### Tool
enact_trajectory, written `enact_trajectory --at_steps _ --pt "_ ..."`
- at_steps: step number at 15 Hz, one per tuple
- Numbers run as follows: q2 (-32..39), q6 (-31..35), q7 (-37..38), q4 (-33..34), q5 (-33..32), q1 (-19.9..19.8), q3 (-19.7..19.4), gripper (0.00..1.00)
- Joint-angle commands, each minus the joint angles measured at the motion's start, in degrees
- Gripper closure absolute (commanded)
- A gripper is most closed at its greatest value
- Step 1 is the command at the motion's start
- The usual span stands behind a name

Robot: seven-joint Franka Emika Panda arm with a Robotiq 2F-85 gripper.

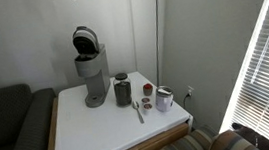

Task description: Close the coffee maker

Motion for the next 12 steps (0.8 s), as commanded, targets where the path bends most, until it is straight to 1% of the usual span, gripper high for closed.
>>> enact_trajectory --at_steps 1,2,4,8,12 --pt "0.5 -0.16 0.05 0.65 -0.05 -0.1 0.19 0.0" --pt "-0.16 1.47 -0.61 -0.84 1.85 -0.83 0.34 0.0" --pt "0.68 1.04 -1.8 -0.17 3.43 -0.98 0.64 0.0" --pt "4.44 -1.53 -4.5 4.48 3.15 -0.03 1.38 0.0" --pt "9.3 -3.69 -7.57 11.25 1.9 1.04 2.42 0.0"
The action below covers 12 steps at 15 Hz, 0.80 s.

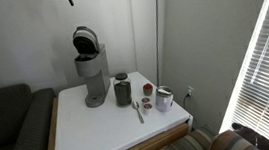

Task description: Close the coffee maker

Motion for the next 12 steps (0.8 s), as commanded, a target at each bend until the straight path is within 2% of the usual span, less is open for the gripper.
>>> enact_trajectory --at_steps 1,6,12 --pt "5.95 -3.93 -3.7 9.09 -0.79 0.56 0.99 0.0" --pt "13.27 -9.52 -5.58 20.55 2.22 1.18 2.54 0.0" --pt "21.92 -16.97 0.29 32.97 6.7 2.91 3.19 0.0"
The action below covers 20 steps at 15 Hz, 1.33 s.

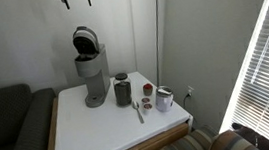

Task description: Close the coffee maker

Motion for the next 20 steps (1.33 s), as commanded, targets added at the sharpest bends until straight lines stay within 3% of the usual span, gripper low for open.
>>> enact_trajectory --at_steps 1,8,9,10,20 --pt "6.02 -4.59 3.15 8.7 1.6 0.84 0.28 0.0" --pt "10.52 -6.04 7.7 13.29 1.08 1.69 0.05 0.0" --pt "10.89 -6.19 8.24 13.78 1.09 1.73 0.06 0.25" --pt "11.33 -6.36 8.53 14.35 1.06 1.79 0.07 0.27" --pt "13.72 -8.48 9.98 18.11 0.05 3.02 -0.24 0.97"
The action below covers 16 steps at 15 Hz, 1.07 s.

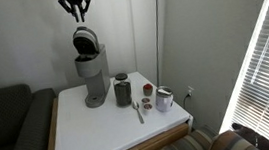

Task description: Close the coffee maker

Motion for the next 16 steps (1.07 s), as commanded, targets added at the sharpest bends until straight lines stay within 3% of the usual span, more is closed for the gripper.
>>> enact_trajectory --at_steps 1,12,16 --pt "1.91 -1.3 0.58 3.37 -0.23 0.39 -0.29 1.0" --pt "4.16 -3.18 0.25 5.01 0.26 0.11 0.08 1.0" --pt "3.89 -7.1 0.33 5.08 0.22 -0.09 -0.01 1.0"
